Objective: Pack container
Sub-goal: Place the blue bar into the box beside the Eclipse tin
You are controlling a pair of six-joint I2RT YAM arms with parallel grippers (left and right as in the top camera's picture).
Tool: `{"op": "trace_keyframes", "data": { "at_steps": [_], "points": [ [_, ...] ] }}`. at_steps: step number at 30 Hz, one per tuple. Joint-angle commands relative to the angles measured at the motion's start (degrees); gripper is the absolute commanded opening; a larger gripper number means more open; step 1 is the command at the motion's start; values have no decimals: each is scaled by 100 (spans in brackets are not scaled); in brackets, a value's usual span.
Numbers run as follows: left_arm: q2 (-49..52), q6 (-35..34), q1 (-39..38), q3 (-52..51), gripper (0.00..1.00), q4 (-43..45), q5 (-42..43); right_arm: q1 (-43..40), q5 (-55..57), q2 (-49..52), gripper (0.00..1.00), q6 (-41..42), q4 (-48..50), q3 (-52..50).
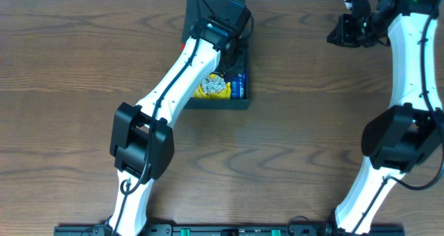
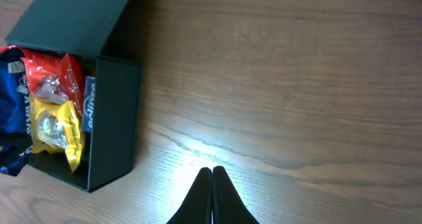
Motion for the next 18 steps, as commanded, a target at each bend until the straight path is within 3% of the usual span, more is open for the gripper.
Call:
{"op": "trace_keyframes", "data": {
  "at_steps": [1,3,6,7,12,18],
  "points": [
    [92,-133,22,39,6,-2,-186,17,-42,-201,2,79,-7,-9],
    [92,-133,22,39,9,-2,-184,17,-42,-201,3,79,-2,-9],
    [92,-131,17,39,90,-7,-184,17,-44,-201,4,79,-2,-9],
    [92,-120,17,39,98,-7,-186,17,-44,-201,4,81,-2,-9],
    [31,24,138,142,95,22,-179,17,-44,-201,7,79,-2,-9],
    [-66,221,863,632,98,7,245,162,-46,-201,11,81,15,-9]
  ]
}}
